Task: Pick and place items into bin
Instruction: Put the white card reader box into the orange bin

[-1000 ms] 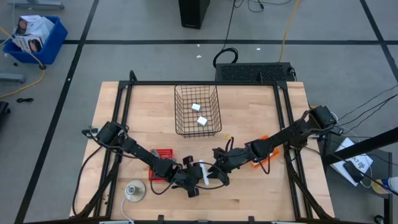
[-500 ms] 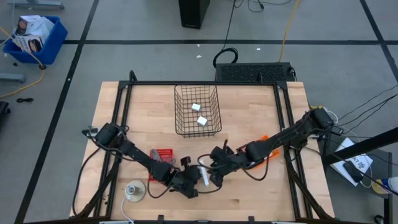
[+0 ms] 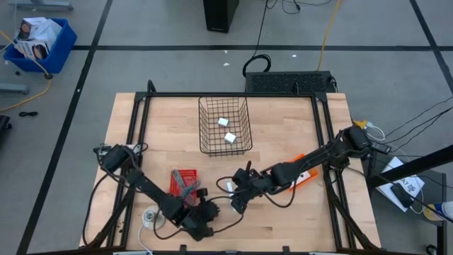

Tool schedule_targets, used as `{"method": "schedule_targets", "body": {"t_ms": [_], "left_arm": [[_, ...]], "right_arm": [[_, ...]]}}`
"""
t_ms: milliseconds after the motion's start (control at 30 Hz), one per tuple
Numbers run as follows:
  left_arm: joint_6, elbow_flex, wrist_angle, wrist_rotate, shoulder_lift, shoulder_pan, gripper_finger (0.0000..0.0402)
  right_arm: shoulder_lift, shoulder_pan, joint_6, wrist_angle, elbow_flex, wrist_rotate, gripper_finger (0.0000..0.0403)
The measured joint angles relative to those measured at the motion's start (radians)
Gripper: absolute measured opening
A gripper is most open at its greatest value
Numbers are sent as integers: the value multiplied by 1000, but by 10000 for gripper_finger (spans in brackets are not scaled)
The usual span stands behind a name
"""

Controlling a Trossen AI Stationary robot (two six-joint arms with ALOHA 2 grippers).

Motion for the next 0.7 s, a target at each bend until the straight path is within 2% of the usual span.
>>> {"method": "schedule_targets", "body": {"t_ms": [233, 467, 567, 700], "left_arm": [[-8, 0, -14, -22, -9, -17, 35], [-2, -1, -30, -43, -22, -22, 35], [-3, -1, -37, -46, -25, -26, 35], [-8, -1, -39, -48, -26, -26, 35]], "right_arm": [[4, -14, 6, -8, 2, 5, 167], [77, -49, -6, 8, 29, -67, 167], [118, -55, -30, -18, 77, -73, 167], [163, -60, -37, -141, 139, -73, 167]]}}
